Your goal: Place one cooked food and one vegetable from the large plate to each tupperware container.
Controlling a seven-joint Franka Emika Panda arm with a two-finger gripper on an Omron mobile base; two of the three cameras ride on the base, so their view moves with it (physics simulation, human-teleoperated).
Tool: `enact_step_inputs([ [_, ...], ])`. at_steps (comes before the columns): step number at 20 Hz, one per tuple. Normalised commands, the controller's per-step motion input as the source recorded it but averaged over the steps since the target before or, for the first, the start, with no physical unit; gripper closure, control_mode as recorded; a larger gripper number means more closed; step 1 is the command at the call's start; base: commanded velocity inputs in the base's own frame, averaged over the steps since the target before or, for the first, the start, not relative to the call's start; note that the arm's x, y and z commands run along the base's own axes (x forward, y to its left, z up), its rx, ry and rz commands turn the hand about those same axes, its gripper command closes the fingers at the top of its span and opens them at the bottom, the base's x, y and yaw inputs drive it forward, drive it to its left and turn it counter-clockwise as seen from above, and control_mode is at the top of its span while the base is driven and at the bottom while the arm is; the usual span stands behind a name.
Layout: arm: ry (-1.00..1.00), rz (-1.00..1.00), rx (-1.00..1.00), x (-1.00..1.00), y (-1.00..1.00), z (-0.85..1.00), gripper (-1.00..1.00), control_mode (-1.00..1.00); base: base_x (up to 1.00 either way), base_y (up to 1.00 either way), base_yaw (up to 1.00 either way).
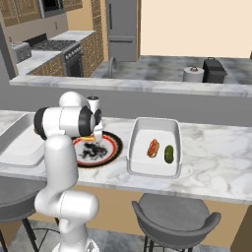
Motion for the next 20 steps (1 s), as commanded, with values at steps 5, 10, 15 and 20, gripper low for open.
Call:
enact_step_inputs([
  [5, 0.0, 0.0, 0.0, 0.0, 0.04, -0.13, -1.0, -1.0, 0.0, 0.0, 0.0],
  [10, 0.0, 0.0, 0.0, 0.0, 0.02, -0.07, 1.0, -1.0, 0.0, 0.0, 0.0],
  [15, 0.0, 0.0, 0.0, 0.0, 0.0, 0.0, 1.0, -1.0, 0.0, 0.0, 0.0],
  [20, 0.0, 0.0, 0.0, 0.0, 0.0, 0.0, 1.0, -1.0, 0.0, 0.0, 0.0],
])
